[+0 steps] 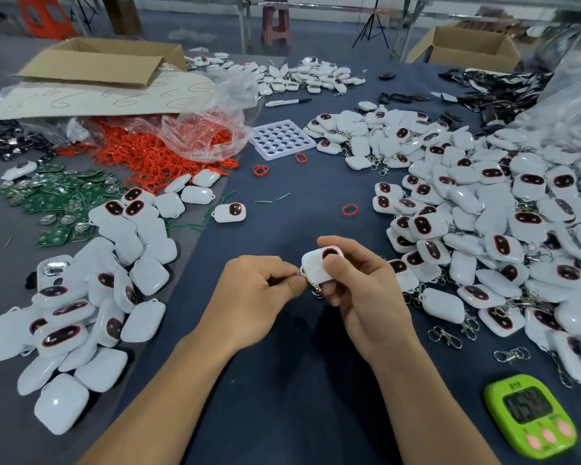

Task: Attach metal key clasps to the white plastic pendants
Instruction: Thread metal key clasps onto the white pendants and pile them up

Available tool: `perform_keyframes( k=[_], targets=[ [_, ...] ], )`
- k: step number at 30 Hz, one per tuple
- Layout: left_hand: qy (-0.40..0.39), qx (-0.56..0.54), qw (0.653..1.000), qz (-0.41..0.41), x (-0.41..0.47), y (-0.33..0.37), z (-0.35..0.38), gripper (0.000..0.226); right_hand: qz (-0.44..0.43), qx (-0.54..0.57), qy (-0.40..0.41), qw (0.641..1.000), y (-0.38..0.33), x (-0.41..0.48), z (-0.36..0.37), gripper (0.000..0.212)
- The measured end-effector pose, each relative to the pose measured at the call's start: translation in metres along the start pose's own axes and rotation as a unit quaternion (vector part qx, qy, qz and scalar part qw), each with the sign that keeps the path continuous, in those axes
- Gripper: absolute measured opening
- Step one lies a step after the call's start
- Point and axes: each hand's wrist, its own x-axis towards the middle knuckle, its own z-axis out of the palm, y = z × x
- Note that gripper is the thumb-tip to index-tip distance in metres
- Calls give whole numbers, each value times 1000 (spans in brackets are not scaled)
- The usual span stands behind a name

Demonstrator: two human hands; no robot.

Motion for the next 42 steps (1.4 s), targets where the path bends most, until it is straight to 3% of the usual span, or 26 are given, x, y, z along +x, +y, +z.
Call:
perform_keyframes(
  k=[2,5,8,11,15,18,23,26,29,32,37,42],
  targets=[
    [-6,174,984,32,-4,1,4,17,-41,-97,9,994,2,-2,2,23],
    [45,268,958,88,-9,5,9,16,-79,-167,6,983,4,-4,4,24],
    [69,231,969,57,-9,6,10,19,-61,-114,14,992,3,-3,3,20],
    [39,24,999,-15,-3,3,6,11,-10,1,20,1000,1,2,0,21],
    [-63,-108,992,-18,0,6,5,16,22,46,0,999,-2,3,-3,21],
    [-52,-166,984,-34,2,6,5,18,29,55,-12,998,-2,2,-2,21],
    [24,8,999,-29,-5,4,14,23,-8,6,-2,1000,-1,1,-1,21],
    [49,155,986,-30,-8,4,18,28,-45,-82,-24,995,1,-4,2,21],
    [84,237,968,-11,-9,7,20,27,-48,-94,-24,994,2,-4,4,19],
    [115,217,969,-16,-8,7,19,24,-23,-59,-4,998,3,-2,3,21],
    [168,99,974,-113,1,1,10,8,-6,-88,0,996,5,-2,6,30],
    [173,118,961,-179,9,-10,0,25,18,-124,-4,992,4,-1,8,25]
  ],
)
